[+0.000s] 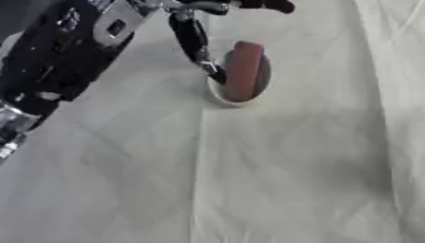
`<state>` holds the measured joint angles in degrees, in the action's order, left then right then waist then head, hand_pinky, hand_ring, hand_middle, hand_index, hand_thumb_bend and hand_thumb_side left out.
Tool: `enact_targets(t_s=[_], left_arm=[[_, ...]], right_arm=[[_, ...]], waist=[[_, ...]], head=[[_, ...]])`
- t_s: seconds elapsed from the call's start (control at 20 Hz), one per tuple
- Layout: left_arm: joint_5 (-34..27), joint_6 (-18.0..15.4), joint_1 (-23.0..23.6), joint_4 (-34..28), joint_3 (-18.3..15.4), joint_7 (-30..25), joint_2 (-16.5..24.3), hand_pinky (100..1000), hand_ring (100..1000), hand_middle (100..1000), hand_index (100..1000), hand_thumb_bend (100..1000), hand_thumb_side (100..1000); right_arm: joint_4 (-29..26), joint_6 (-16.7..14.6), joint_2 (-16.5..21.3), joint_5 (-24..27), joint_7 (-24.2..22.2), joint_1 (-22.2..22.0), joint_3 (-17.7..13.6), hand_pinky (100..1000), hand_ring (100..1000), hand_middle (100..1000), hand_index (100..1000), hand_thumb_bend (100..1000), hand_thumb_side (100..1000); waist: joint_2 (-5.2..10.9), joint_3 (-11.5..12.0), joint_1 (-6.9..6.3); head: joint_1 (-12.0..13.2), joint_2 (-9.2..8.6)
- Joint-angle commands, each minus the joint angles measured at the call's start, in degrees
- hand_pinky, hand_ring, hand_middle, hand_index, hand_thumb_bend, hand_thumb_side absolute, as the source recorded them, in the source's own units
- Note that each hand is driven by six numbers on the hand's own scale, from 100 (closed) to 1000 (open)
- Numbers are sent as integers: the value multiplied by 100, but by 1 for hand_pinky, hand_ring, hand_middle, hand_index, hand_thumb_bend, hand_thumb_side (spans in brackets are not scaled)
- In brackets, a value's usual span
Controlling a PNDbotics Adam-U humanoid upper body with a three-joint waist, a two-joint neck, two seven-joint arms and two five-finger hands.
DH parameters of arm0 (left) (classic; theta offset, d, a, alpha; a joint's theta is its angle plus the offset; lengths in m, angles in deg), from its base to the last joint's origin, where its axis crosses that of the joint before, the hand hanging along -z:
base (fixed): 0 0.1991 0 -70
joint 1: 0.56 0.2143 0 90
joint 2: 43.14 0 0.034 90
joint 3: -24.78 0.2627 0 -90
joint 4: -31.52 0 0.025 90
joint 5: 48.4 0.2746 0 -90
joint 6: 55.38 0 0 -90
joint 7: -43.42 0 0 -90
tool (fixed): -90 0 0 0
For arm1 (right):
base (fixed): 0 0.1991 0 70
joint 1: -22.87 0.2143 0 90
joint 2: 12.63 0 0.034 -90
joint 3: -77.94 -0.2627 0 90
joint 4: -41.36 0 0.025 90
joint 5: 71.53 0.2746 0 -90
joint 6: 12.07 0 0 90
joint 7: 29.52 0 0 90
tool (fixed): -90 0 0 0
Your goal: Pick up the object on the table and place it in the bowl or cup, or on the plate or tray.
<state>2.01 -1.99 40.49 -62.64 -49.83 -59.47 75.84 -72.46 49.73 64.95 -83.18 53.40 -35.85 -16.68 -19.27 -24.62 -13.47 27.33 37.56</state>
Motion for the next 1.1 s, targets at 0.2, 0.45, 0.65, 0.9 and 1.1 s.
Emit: enact_targets(t_s=[0.2,0.45,0.65,0.9,1.1], left_arm=[[-409,204,280,-852,-134,578,532,776,888,922,993,208,359],[-2549,692,932,-1642,-75,1175,813,726,850,874,960,100,500],[-4910,1395,980,-1543,-22,1201,553,614,773,800,906,100,591],[-7325,2117,826,-770,-109,1257,364,575,743,757,870,100,748],[-8768,2479,599,230,-126,1226,333,596,751,761,876,100,858]], right_arm=[[-77,69,181,-16,-8,-92,-83,158,308,453,714,100,592],[-77,190,364,-125,-21,-208,-150,152,301,450,716,100,589],[-77,334,442,-214,-100,-300,-153,147,296,448,718,100,586],[-77,403,426,-336,-205,-346,-63,148,296,448,714,100,582],[-77,441,338,-381,-247,-462,-16,149,296,449,713,100,580]], waist=[[181,254,53],[238,562,53],[375,758,53],[583,931,123],[773,1103,285]], head=[[40,-22],[100,-70],[183,10],[255,64],[292,24]])
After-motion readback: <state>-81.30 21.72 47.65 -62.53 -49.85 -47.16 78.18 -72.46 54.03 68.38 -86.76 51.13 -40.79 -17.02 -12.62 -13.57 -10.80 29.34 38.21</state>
